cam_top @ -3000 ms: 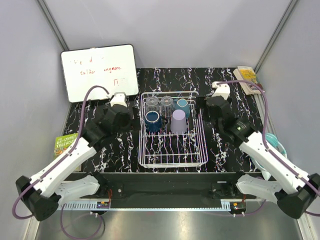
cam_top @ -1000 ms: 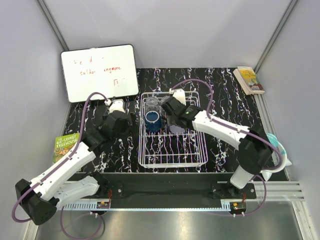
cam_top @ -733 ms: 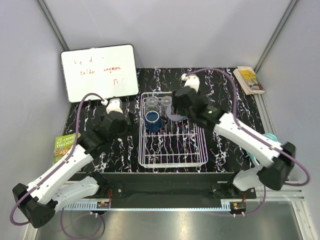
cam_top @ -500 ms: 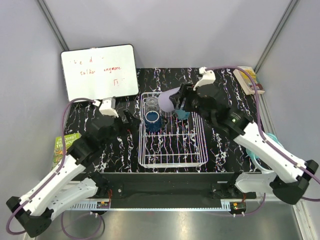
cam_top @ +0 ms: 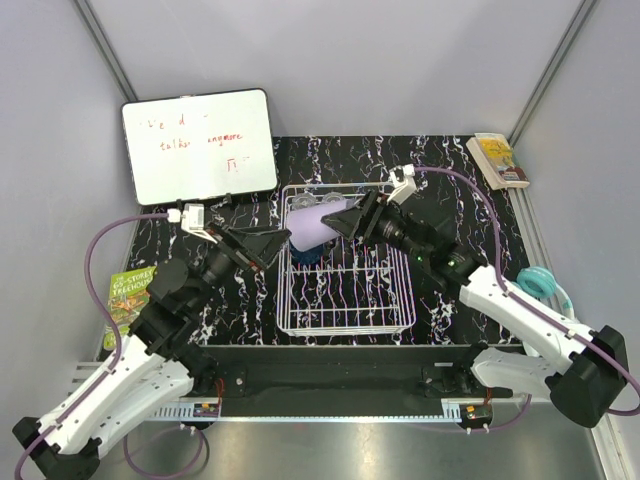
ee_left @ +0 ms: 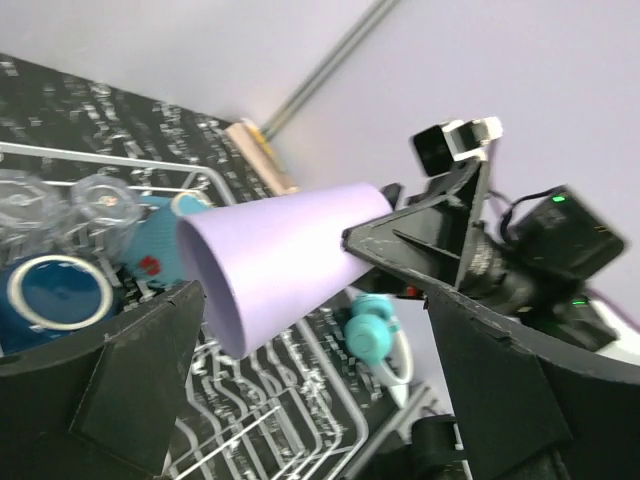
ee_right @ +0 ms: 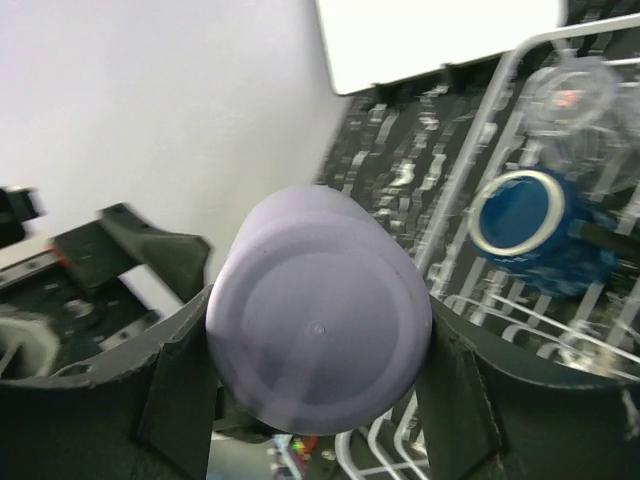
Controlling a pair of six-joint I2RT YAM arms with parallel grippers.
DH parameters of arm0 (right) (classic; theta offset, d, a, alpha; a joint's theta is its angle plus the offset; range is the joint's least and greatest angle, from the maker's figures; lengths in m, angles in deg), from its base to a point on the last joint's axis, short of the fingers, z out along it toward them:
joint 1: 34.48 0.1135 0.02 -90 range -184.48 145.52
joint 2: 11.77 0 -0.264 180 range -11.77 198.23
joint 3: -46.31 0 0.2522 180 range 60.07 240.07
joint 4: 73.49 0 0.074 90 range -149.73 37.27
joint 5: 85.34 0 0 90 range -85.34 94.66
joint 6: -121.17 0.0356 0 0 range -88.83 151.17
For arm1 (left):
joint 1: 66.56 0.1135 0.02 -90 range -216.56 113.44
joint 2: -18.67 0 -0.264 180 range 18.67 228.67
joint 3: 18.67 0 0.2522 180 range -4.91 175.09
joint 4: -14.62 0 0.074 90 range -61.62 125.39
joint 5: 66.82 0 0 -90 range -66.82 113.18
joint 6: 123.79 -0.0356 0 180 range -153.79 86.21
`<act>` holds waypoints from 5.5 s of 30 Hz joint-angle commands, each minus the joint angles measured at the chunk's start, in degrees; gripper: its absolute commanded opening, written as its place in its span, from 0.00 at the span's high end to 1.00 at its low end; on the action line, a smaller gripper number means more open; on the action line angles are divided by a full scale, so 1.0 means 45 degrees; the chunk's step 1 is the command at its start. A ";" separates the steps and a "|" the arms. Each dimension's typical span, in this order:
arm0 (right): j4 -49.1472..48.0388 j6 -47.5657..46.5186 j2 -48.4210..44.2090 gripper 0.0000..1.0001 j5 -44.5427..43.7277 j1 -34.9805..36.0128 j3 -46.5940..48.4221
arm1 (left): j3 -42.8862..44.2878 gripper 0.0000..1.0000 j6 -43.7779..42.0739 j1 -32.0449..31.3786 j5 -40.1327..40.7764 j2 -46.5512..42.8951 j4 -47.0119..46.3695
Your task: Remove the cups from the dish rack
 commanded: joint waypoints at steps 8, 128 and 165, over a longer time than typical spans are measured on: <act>-0.4460 0.1526 -0.0225 1.00 0.2296 -0.0072 -0.0083 | -0.0664 0.01 0.0958 0.0064 -0.1246 0.0337 -0.2522; 0.8078 -0.3136 0.1044 0.00 -0.6164 0.0104 0.3042 | 1.0957 0.21 -0.3105 0.7958 0.4066 1.0616 1.1228; 0.9699 -0.5232 1.0536 0.00 -0.7156 -0.1536 1.0366 | 0.5449 0.18 -0.1639 0.1021 0.5492 0.6079 0.9959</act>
